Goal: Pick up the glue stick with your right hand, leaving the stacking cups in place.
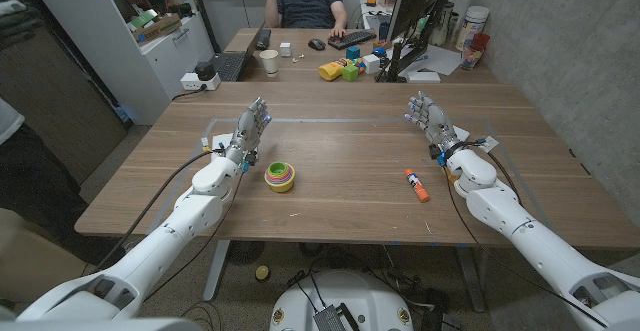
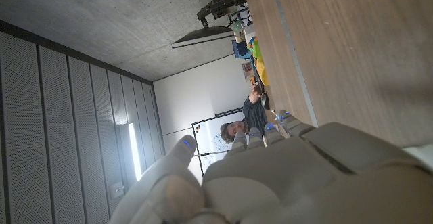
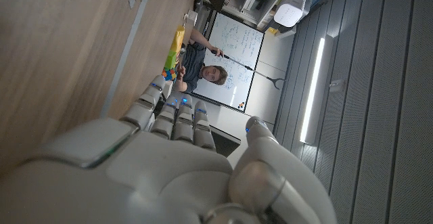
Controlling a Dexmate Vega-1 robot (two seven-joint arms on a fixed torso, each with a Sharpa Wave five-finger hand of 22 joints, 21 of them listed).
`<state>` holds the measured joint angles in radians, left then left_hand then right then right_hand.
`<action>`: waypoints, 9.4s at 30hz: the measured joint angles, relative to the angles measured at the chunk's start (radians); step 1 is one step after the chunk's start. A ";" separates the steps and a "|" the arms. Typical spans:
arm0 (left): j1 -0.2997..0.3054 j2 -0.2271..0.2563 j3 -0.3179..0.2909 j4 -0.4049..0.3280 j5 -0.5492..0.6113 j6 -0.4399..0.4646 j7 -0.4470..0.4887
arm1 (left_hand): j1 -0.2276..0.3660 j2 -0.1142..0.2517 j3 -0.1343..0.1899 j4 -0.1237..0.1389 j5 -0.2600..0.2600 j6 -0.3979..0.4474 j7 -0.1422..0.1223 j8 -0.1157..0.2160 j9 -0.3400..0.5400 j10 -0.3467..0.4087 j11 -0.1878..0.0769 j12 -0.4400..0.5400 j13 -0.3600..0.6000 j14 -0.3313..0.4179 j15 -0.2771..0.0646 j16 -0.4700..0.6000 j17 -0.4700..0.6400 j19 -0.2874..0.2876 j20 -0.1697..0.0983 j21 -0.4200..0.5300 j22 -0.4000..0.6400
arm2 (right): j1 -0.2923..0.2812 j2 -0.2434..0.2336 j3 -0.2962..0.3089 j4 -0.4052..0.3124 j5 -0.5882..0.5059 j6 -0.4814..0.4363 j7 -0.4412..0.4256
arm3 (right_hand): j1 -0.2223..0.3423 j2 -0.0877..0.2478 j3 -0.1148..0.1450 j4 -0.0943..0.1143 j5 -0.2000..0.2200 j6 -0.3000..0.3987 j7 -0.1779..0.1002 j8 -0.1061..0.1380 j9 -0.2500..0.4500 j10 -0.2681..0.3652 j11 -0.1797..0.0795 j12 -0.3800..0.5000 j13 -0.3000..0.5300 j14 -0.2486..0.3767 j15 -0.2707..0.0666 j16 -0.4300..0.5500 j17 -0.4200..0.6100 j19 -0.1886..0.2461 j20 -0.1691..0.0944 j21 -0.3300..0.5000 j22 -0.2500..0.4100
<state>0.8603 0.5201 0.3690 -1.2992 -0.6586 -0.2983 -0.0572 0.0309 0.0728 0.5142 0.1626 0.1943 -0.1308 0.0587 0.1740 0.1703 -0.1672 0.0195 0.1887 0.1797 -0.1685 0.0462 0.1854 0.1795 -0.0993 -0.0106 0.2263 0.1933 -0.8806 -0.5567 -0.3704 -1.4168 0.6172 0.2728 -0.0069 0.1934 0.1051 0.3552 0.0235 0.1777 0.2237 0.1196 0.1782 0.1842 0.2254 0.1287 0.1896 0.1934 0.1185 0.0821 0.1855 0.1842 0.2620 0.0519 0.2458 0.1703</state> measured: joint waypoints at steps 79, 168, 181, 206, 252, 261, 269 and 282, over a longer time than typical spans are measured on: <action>-0.103 -0.016 0.057 0.137 0.026 -0.010 -0.144 | 0.000 0.000 0.000 0.000 0.000 -0.005 -0.005 0.000 0.000 0.000 0.000 0.000 0.000 0.000 0.000 0.000 0.000 -0.010 0.011 0.000 0.000 | -0.530 -0.346 0.486 -0.717 -0.605 -0.303 -0.314 | 0.114 -0.122 -0.020 -0.138 0.011 -0.015 0.015 0.009 0.005 0.006 -0.004 0.002 0.004 0.042 -0.018 0.003 -0.003 0.075 0.000 -0.024 0.002; -0.143 0.005 0.063 0.162 0.030 -0.026 -0.223 | -0.003 0.003 -0.015 0.001 0.000 -0.010 0.000 0.000 -0.001 0.000 0.000 0.000 -0.001 0.000 0.000 0.000 -0.001 -0.010 0.010 0.000 -0.001 | -0.373 -0.590 0.003 -1.182 -1.511 -1.234 0.354 | 0.218 -0.141 -0.047 -0.174 0.037 0.034 -0.031 0.024 0.009 0.059 -0.059 0.014 0.009 0.180 -0.081 0.025 -0.002 0.272 0.000 0.006 0.009; -0.139 0.007 0.062 0.154 0.031 -0.025 -0.217 | -0.003 0.003 -0.015 0.001 0.000 -0.010 0.000 0.000 -0.001 0.000 0.000 0.000 -0.001 0.000 0.000 0.000 -0.001 -0.010 0.011 0.000 -0.001 | -0.286 -0.606 -0.097 -1.161 -1.567 -1.253 0.453 | 0.238 -0.148 -0.046 -0.181 0.045 0.037 -0.034 0.024 0.009 0.062 -0.063 0.014 0.009 0.185 -0.086 0.025 -0.002 0.282 -0.011 0.006 0.009; -0.138 0.011 0.061 0.150 0.033 -0.022 -0.214 | -0.003 0.003 -0.019 -0.003 0.000 -0.016 -0.005 0.000 -0.001 0.000 0.000 0.000 -0.001 0.000 0.000 0.000 -0.001 -0.010 0.010 0.000 -0.001 | -0.202 -0.526 -0.184 -1.098 -1.729 -1.194 0.697 | 0.283 -0.186 -0.065 -0.187 0.058 0.064 -0.053 0.031 0.009 0.086 -0.079 0.018 0.009 0.222 -0.104 0.026 -0.002 0.309 -0.020 0.006 0.009; -0.123 0.023 0.053 0.125 0.033 -0.031 -0.208 | -0.003 0.003 -0.024 0.001 0.006 -0.018 -0.003 0.000 -0.001 0.000 0.000 0.000 -0.001 0.000 0.000 0.000 -0.001 -0.010 0.011 0.000 -0.001 | -0.141 -0.187 -0.155 -0.930 -2.142 -0.882 1.283 | 0.272 -0.235 -0.139 -0.146 0.112 0.166 -0.048 0.051 0.009 0.183 -0.076 0.035 0.009 0.329 -0.107 0.034 0.000 0.407 -0.029 0.013 0.009; -0.121 0.024 0.052 0.121 0.033 -0.036 -0.208 | -0.003 0.003 -0.028 -0.003 0.006 -0.021 0.000 0.000 -0.001 0.000 0.000 0.000 -0.001 0.000 0.000 0.000 -0.001 -0.010 0.010 0.000 -0.001 | -0.136 -0.134 -0.140 -0.903 -2.182 -0.824 1.342 | 0.297 -0.228 -0.143 -0.150 0.131 0.153 -0.053 0.041 0.009 0.173 -0.082 0.021 0.009 0.309 -0.113 0.025 0.000 0.389 -0.031 0.006 0.009; -0.121 0.024 0.051 0.121 0.033 -0.042 -0.210 | -0.003 0.003 -0.028 -0.003 0.006 -0.021 0.000 0.000 -0.001 0.000 0.000 0.000 -0.001 0.000 0.000 0.000 -0.001 -0.010 0.010 0.000 -0.001 | -0.137 -0.095 -0.138 -0.874 -2.226 -0.787 1.357 | 0.312 -0.233 -0.147 -0.154 0.146 0.127 -0.054 0.032 0.009 0.142 -0.082 0.008 0.014 0.276 -0.113 0.010 0.000 0.364 -0.028 -0.006 0.009; -0.124 0.025 0.049 0.127 0.033 -0.052 -0.217 | -0.003 0.003 -0.032 0.002 0.006 -0.021 0.000 0.000 -0.001 0.000 0.000 0.000 -0.001 0.000 0.000 0.000 -0.001 -0.010 0.010 0.000 -0.001 | -0.132 -0.058 -0.138 -0.820 -2.254 -0.761 1.357 | 0.342 -0.218 -0.147 -0.154 0.159 0.116 -0.056 0.024 0.009 0.137 -0.087 0.008 0.014 0.273 -0.117 0.007 0.000 0.364 -0.029 -0.010 0.009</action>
<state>0.7361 0.5450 0.4179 -1.1718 -0.6259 -0.3501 -0.2740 0.0282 0.0754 0.4826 0.1641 0.2001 -0.1519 0.0587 0.1739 0.1697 -0.1670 0.0195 0.1887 0.1791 -0.1681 0.0460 0.1852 0.1789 -0.1096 -0.0001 0.2262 0.1927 -1.0127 -0.6145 -0.5082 -2.2371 -1.6368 -0.4877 1.3503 0.5352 -0.1126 0.2086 -0.1310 0.3364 0.3395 0.0639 0.2021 0.1928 0.3620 0.0414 0.1973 0.2072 0.3912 -0.0345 0.1922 0.1837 0.6257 0.0233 0.2359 0.1790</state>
